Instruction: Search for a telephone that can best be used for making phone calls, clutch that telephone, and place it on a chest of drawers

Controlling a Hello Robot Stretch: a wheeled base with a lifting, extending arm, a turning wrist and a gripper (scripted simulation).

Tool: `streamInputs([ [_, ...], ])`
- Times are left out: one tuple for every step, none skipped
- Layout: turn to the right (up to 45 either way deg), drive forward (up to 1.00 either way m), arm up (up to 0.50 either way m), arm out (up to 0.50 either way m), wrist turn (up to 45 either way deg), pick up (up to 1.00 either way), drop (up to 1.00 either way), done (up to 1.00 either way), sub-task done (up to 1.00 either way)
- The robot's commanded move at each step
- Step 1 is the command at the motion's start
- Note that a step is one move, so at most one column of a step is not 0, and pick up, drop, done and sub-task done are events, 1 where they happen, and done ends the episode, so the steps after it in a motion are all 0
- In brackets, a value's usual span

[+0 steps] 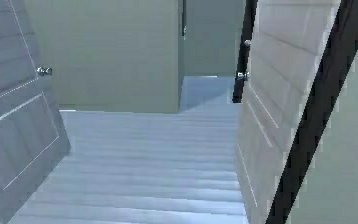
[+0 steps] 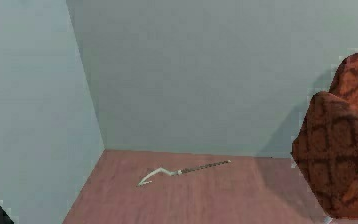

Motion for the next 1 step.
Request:
streamInputs([
  [3.0, 0.0, 0.0, 0.0, 0.0, 0.0, 0.0, 0.0, 0.0],
])
